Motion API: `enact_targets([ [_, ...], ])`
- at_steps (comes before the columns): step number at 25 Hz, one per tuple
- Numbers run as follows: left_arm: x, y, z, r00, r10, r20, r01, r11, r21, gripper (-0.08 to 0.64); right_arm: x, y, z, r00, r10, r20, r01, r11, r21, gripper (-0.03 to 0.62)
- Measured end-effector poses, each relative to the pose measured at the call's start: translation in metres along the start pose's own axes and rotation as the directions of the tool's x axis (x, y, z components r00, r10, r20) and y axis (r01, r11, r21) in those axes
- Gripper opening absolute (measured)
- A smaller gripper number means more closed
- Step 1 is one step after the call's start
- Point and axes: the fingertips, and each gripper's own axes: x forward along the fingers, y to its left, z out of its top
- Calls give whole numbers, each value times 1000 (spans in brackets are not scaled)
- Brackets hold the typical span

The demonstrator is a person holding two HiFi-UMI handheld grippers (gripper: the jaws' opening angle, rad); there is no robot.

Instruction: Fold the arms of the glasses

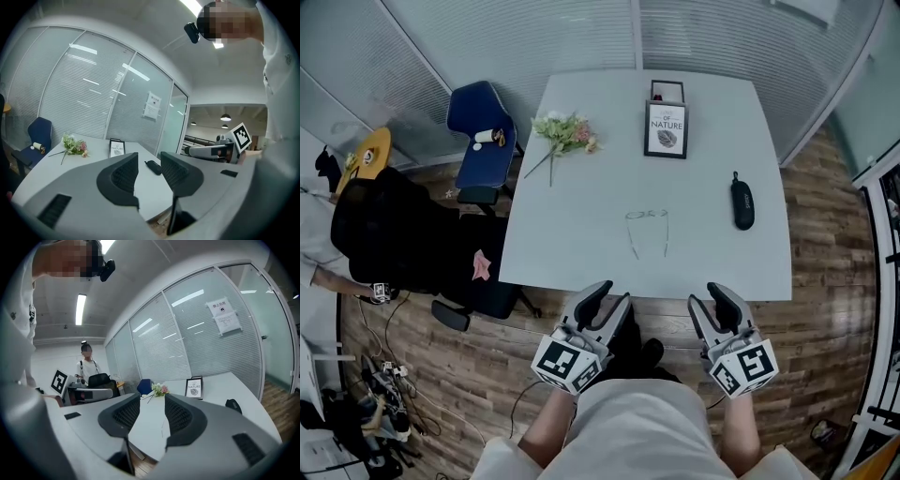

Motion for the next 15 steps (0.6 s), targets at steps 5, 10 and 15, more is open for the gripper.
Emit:
enact_targets([
  [5,18,24,1,1000,-11,-1,11,1000,-21,152,21,-16,9,1000,-25,-8,25,1000,0,167],
  [10,43,52,9,999,-35,7,35,999,-25,150,42,-33,23,998,-66,-3,66,998,-12,163],
  [15,66,74,19,998,-68,18,68,998,-9,150,71,-45,36,998,-68,5,68,998,16,146],
])
